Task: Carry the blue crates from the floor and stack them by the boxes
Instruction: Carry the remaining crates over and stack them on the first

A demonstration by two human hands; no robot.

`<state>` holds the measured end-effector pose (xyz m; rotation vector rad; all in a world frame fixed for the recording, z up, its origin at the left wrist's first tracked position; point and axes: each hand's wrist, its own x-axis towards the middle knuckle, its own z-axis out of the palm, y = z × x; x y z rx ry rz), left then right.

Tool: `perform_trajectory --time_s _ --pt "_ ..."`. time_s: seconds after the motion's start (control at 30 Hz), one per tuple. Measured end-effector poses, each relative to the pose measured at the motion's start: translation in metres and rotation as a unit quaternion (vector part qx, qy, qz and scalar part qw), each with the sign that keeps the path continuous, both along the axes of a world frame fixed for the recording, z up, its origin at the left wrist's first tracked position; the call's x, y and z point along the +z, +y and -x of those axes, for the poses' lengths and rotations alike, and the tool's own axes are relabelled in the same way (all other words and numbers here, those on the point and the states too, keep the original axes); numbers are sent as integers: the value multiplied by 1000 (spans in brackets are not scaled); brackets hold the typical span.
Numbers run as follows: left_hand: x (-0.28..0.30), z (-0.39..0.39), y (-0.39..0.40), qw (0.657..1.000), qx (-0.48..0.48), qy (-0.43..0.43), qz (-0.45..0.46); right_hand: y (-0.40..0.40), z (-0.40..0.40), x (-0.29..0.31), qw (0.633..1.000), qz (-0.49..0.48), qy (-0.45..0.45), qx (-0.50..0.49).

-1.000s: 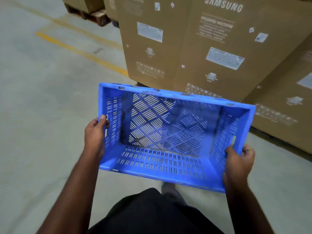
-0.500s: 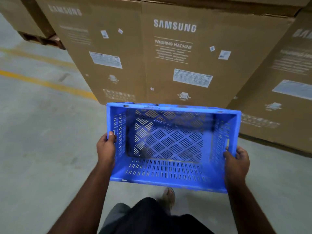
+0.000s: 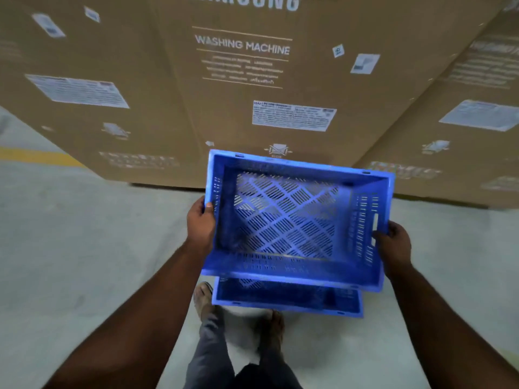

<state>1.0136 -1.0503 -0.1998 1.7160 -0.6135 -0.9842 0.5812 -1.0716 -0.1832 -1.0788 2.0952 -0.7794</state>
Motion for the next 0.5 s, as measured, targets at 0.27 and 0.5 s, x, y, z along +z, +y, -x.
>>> perform_trajectory --time_s 0.27,0.5 --pt "-29 -32 -29 982 -140 25 -122 25 -9 -29 896 75 345 270" --pt "-21 -34 26 955 -210 -173 -120 102 -17 -46 814 33 300 497"
